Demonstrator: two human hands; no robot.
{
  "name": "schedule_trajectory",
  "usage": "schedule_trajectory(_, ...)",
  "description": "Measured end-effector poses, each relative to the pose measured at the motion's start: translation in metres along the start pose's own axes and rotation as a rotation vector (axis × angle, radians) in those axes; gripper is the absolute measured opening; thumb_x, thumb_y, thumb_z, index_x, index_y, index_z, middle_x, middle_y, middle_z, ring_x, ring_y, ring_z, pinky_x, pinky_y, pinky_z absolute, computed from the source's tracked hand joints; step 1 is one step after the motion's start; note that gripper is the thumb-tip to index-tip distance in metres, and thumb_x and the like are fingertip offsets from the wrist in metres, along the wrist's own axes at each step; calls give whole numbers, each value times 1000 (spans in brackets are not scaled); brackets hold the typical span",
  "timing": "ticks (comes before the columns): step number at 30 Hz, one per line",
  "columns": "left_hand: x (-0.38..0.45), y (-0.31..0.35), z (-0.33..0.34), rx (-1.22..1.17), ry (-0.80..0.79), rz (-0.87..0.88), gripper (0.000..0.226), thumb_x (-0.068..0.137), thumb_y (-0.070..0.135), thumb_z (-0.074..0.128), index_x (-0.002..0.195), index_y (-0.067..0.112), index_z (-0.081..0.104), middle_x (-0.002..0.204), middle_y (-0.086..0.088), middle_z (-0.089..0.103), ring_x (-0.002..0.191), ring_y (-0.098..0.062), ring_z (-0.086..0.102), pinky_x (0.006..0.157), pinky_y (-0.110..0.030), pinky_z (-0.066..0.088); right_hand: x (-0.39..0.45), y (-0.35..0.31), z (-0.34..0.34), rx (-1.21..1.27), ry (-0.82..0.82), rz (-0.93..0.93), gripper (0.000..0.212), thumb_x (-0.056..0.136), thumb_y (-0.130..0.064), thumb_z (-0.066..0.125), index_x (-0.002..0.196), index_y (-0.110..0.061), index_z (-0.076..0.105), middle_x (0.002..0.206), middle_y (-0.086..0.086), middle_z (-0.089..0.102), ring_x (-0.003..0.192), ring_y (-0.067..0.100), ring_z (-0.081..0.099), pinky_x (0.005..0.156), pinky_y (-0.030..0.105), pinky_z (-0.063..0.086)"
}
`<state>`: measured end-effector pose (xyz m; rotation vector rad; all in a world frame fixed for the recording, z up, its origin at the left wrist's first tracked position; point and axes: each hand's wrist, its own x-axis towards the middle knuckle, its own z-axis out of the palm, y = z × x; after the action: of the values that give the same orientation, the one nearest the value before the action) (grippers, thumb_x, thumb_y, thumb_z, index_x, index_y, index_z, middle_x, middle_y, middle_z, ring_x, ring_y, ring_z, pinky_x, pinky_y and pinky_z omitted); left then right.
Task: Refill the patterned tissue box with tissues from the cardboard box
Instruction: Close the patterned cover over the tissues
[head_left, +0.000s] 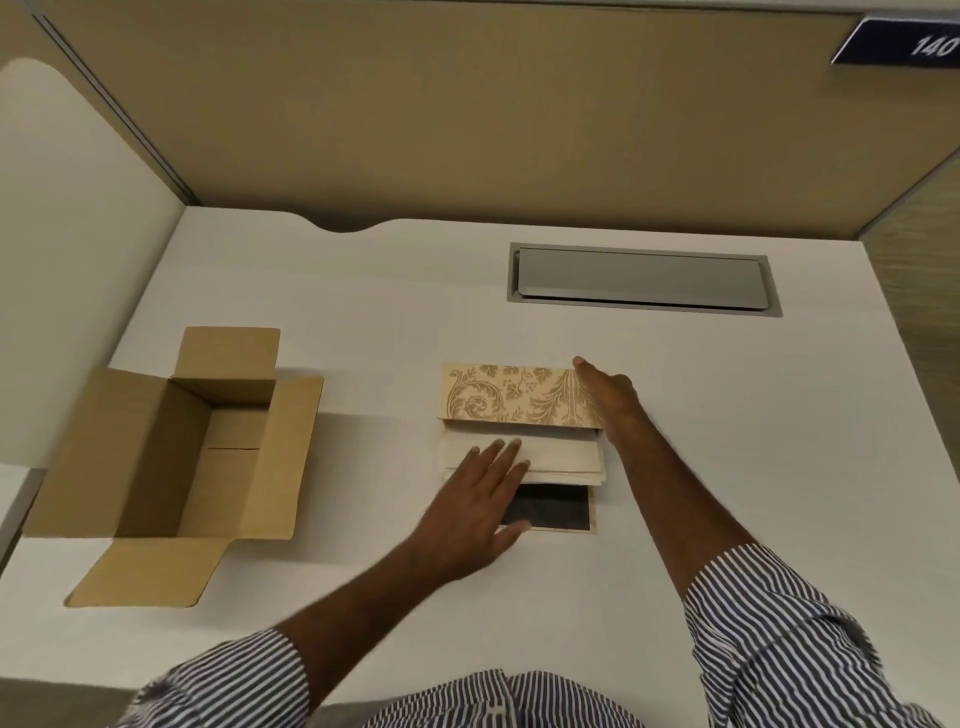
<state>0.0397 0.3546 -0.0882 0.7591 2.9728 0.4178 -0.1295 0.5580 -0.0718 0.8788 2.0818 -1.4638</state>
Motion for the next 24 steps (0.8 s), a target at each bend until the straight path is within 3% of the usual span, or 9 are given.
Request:
schedule_trajectory(2, 1, 7, 15, 51, -118, -122, 83, 99, 62, 27, 160, 8, 11, 168, -14, 0, 155, -32, -2, 126, -50, 5, -1, 4, 2, -10, 21, -18, 48, 86, -61, 61, 85, -13, 59, 107, 12, 71, 90, 27, 68, 94, 42, 57)
schedule_trajectory(4, 3, 8, 24, 53, -214, -208, 88, 97, 66, 20, 159, 7, -1, 167, -15, -11, 155, -33, -10, 126, -51, 2, -4, 8, 2, -34, 49, -24, 56, 85, -62, 59, 100, -9, 62, 107, 11, 70, 95, 29, 70, 96, 45, 56)
schedule_trajectory(5, 4, 9, 27, 73, -248, -228, 90, 97, 67, 19, 159, 6, -3, 166, -17, -12, 155, -33, -10, 126, -52, 2, -7, 10, 2, -35, 52, -29, 54, 86, -62, 58, 97, -9, 64, 105, 11, 71, 92, 28, 70, 95, 45, 57)
schedule_trajectory(7, 4, 10, 32, 96, -285, -244, 91, 97, 67, 20, 158, 4, -3, 167, -19, -8, 155, -35, -6, 126, -52, 3, -15, 16, 1, -13, 39, -51, 42, 88, -59, 58, 80, -18, 64, 97, 9, 75, 84, 26, 72, 92, 45, 59)
schedule_trajectory(9, 6, 11, 29, 85, -273, -250, 90, 97, 66, 25, 159, 4, 5, 167, -20, 9, 154, -36, 8, 126, -52, 7, -25, 24, -1, 5, 32, -91, 39, 90, -56, 57, 80, -20, 67, 93, 8, 76, 86, 28, 74, 90, 46, 59)
schedule_trajectory(12, 9, 11, 24, 75, -195, -240, 85, 95, 63, 35, 157, 5, 22, 160, -15, 32, 148, -35, 28, 124, -49, 17, -41, 44, 0, 63, 40, -169, 54, 93, -55, 56, 127, -13, 63, 123, 11, 70, 114, 31, 67, 101, 49, 53)
schedule_trajectory(15, 0, 12, 26, 57, -173, -223, 82, 94, 60, 43, 155, 7, 28, 161, -13, 32, 150, -34, 27, 124, -48, 20, -60, 68, 1, 150, 45, -216, 64, 95, -50, 58, 150, -20, 42, 147, 10, 53, 133, 29, 53, 110, 50, 46)
schedule_trajectory(20, -19, 14, 32, 74, -115, -193, 88, 92, 65, 45, 157, 9, 25, 163, -12, 29, 152, -34, 24, 123, -47, 12, -72, 80, 3, 239, 38, -245, 59, 98, -42, 57, 151, -22, 40, 147, 10, 52, 131, 29, 55, 106, 45, 50)
schedule_trajectory(24, -41, 15, 29, 70, -55, -88, 79, 96, 56, 45, 155, 5, 30, 162, -15, 30, 152, -32, 22, 121, -45, 26, -71, 80, 3, 274, 31, -253, 57, 98, -40, 58, 150, -22, 42, 148, 11, 52, 132, 30, 53, 108, 49, 48)
